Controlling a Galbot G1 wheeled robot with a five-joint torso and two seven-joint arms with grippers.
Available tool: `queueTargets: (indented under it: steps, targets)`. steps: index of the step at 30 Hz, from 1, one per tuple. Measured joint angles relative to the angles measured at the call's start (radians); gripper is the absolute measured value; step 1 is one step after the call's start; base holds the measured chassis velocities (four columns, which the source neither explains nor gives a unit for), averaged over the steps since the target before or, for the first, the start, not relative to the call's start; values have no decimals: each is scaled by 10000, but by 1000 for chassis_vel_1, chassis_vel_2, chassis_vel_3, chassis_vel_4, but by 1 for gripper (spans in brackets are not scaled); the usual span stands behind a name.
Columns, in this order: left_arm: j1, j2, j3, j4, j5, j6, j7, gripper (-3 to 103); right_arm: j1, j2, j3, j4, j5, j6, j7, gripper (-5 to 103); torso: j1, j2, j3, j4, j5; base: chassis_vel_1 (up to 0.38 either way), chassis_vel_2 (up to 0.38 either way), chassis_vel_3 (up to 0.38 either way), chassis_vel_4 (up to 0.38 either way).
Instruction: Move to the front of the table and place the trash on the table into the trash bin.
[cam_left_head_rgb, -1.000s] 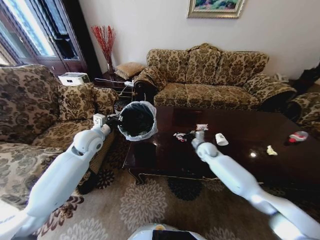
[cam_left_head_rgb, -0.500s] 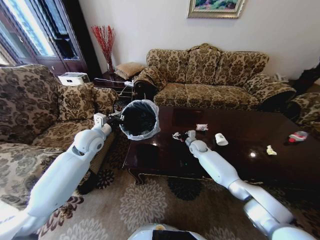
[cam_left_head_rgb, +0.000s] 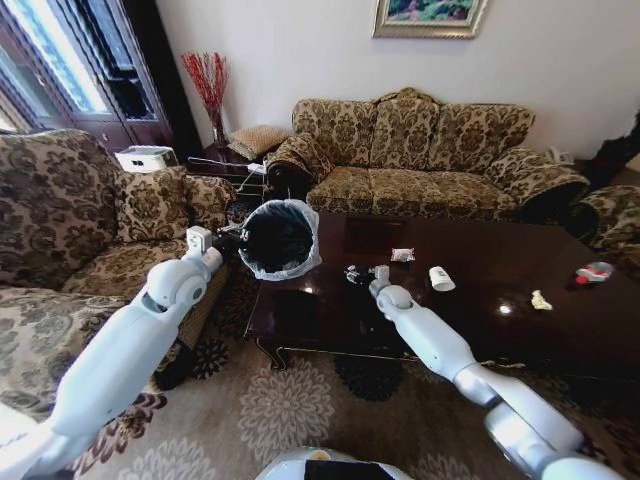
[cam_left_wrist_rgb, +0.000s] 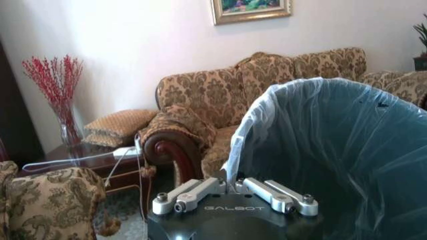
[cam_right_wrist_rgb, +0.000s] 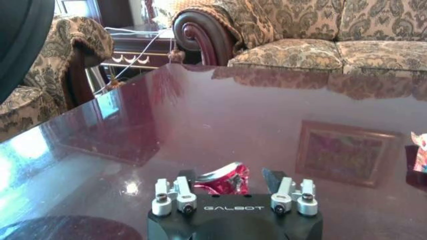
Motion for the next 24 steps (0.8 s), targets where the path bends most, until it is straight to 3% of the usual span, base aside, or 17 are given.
queueTargets:
  steps: [12,24]
  targets:
    - [79,10,-57,-137,-14,-1,12,2,3,-11,-131,106,23,-7,162,35,0,0,2,-6,-2,0,0,0,0]
    - [27,10,-55,-192,-18,-9,6,2,-78,-126,156,496,35,142,314,33,5,-8,10,-3,7,0,0,0,0]
